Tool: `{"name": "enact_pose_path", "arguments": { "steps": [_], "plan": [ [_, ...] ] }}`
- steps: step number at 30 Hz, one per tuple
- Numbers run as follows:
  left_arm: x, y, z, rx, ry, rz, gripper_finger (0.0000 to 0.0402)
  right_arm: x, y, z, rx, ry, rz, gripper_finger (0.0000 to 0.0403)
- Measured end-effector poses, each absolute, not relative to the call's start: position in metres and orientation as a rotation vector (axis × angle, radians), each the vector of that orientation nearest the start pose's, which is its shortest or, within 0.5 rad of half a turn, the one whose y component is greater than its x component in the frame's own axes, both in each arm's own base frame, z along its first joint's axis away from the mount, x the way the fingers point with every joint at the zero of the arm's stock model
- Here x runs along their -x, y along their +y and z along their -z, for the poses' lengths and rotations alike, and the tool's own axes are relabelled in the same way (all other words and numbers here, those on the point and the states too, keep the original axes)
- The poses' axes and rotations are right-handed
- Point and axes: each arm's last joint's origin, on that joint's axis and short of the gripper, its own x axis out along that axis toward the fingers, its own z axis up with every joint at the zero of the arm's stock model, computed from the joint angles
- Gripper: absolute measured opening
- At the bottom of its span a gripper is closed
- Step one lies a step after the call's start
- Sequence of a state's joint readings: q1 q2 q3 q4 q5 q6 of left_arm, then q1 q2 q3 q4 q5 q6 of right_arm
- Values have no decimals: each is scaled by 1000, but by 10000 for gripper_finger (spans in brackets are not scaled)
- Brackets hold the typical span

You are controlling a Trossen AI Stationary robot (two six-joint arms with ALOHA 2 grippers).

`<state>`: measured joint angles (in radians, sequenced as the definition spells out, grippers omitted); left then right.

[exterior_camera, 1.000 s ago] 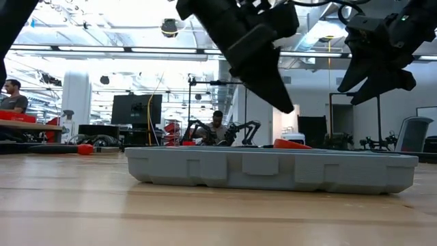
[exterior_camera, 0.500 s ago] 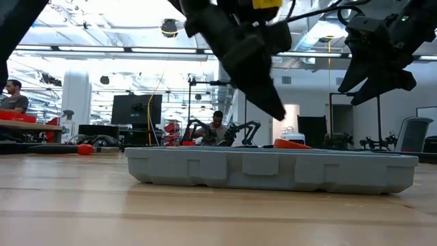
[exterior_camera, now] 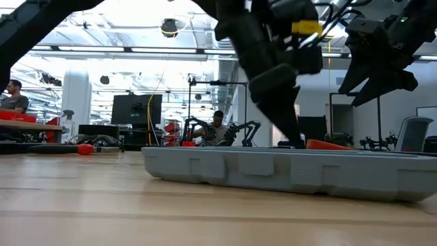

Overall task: Prefit tool cases
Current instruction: Put the orange measuring tool into the gray prefit tool case

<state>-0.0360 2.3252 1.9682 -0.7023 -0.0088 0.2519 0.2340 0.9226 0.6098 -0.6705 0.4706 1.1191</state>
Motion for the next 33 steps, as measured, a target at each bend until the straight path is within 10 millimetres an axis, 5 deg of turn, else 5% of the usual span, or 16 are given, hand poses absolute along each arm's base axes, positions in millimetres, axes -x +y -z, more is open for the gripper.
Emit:
{"name": "enact_pose_path", "arguments": {
  "steps": [9, 19, 33],
  "plan": [
    [-506, -25, -203, -226, 958, 266, 345, -162, 25, -218, -692, 682, 688, 240],
    [-515, -42, -174, -264, 947, 272, 345, -162, 25, -218, -691, 683, 689, 240],
    [-519, -28, -172, -218, 934, 233, 345, -162, 25, -218, -702, 680, 693, 240]
  ]
}}
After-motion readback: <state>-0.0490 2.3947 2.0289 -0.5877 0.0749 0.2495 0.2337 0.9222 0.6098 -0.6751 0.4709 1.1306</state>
